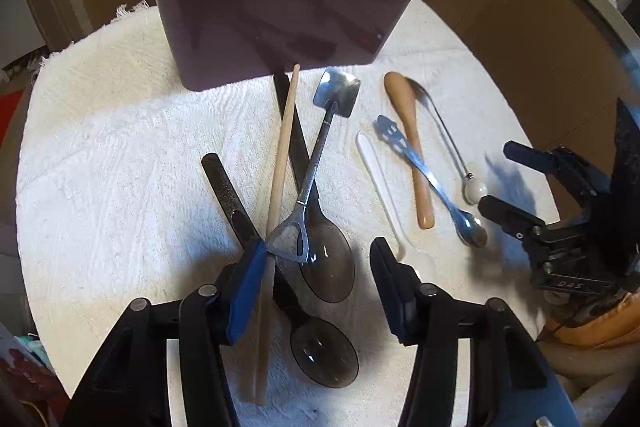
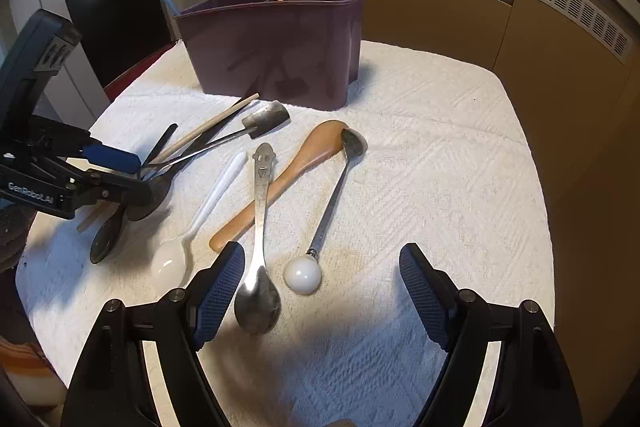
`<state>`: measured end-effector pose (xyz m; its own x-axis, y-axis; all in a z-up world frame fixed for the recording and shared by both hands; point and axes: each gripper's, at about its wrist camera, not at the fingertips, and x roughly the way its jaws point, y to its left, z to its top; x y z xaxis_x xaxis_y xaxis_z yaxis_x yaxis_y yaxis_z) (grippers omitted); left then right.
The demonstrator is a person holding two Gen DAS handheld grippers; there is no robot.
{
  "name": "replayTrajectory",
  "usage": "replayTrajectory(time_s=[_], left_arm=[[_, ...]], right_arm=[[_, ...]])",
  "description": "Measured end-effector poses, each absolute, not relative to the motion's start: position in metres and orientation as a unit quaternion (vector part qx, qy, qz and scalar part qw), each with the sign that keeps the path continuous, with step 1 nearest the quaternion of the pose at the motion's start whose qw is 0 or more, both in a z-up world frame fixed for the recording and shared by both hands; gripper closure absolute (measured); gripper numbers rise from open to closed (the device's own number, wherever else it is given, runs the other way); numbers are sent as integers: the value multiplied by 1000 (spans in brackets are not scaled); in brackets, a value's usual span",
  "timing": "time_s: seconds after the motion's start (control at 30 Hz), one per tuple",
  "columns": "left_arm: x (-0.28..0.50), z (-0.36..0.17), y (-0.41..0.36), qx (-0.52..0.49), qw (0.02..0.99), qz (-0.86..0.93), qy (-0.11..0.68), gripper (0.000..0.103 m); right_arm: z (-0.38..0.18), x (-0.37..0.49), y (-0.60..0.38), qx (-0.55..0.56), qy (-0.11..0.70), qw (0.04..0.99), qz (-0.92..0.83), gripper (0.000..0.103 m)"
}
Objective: Organize utensils
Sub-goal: 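Grasp the second wooden chopstick with the left tool, then grasp the smiley-face metal spoon with the right tool while the left tool holds the chopstick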
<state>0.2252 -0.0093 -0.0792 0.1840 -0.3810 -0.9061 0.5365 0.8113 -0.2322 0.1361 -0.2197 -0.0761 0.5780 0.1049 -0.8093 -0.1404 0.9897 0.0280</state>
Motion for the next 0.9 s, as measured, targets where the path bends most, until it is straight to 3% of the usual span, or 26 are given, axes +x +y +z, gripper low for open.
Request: replayTrajectory(time_s=[0.27, 0.4, 0.77, 0.9], left_arm=[[249, -67, -17, 64, 795, -265, 542, 73], [264, -71, -39, 95, 794, -262, 540, 87], [277, -97, -57, 186, 762, -231, 576, 87], [278, -99, -55, 185, 755, -231, 585, 81]], right_arm=[[-77, 135, -217, -21, 455, 887, 72, 23], [-75, 131, -212, -29, 454, 887, 78, 23], [-76, 122, -232, -30, 451, 890, 62, 23], [-81, 126, -235, -19, 454, 888, 64, 23]])
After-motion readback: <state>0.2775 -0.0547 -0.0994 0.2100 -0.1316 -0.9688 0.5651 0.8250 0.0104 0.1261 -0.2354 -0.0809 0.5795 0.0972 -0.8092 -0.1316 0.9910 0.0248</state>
